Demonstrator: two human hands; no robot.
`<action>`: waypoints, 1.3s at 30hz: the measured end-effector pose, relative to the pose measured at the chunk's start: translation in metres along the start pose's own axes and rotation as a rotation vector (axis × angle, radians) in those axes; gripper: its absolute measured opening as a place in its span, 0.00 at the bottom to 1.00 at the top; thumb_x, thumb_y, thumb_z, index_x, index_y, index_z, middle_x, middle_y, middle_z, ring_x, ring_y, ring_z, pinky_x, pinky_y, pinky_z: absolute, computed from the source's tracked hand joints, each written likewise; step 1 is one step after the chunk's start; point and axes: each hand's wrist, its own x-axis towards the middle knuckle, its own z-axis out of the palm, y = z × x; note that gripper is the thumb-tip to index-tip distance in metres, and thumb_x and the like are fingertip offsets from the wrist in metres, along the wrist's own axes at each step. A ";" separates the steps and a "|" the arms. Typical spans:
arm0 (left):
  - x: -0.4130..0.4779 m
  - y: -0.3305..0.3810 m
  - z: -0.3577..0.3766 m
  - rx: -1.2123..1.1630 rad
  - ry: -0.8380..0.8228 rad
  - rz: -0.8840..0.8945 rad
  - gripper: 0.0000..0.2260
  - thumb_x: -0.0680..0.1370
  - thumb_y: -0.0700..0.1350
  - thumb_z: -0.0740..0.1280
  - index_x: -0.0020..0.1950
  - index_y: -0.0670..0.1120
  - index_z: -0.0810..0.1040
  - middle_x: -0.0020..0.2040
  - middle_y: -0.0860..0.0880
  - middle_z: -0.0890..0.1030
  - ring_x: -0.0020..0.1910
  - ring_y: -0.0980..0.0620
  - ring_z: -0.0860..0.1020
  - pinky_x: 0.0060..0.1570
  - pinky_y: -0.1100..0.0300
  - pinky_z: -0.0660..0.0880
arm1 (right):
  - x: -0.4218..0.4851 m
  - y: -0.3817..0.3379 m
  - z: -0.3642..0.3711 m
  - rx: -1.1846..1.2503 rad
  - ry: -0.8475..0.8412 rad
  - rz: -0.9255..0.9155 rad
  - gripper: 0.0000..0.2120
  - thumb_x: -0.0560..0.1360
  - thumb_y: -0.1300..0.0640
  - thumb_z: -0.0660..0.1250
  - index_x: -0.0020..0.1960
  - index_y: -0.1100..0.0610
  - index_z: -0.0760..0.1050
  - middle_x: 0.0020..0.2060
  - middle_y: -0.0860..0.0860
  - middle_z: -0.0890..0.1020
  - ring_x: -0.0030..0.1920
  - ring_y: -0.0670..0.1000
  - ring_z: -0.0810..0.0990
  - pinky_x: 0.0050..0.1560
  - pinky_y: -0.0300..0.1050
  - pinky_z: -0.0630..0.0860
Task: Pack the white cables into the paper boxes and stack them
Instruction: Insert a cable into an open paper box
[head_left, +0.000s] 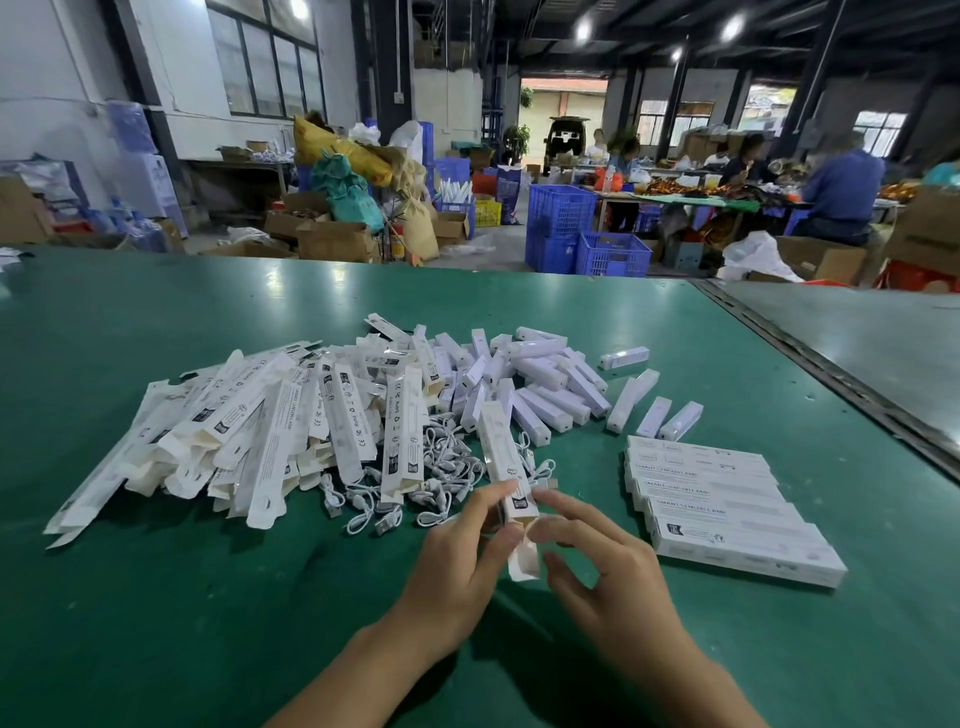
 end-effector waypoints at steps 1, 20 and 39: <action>0.000 0.000 -0.001 -0.005 0.004 -0.003 0.17 0.78 0.68 0.55 0.65 0.66 0.68 0.45 0.68 0.80 0.48 0.69 0.79 0.46 0.76 0.70 | 0.000 0.000 -0.001 -0.015 -0.025 -0.025 0.16 0.68 0.67 0.71 0.50 0.50 0.80 0.65 0.39 0.76 0.59 0.37 0.78 0.59 0.30 0.73; 0.000 0.007 -0.005 -0.233 0.069 -0.072 0.25 0.68 0.78 0.58 0.59 0.69 0.76 0.40 0.62 0.84 0.36 0.64 0.79 0.37 0.71 0.71 | 0.000 -0.005 0.000 0.040 0.075 0.033 0.14 0.73 0.59 0.72 0.56 0.47 0.76 0.54 0.37 0.82 0.49 0.38 0.82 0.51 0.31 0.76; -0.001 0.000 -0.005 -0.218 0.085 -0.110 0.17 0.72 0.70 0.66 0.58 0.69 0.77 0.46 0.60 0.86 0.47 0.61 0.83 0.46 0.69 0.77 | 0.002 0.001 0.002 0.016 0.069 -0.041 0.07 0.75 0.55 0.69 0.45 0.59 0.83 0.51 0.47 0.83 0.47 0.40 0.83 0.46 0.42 0.81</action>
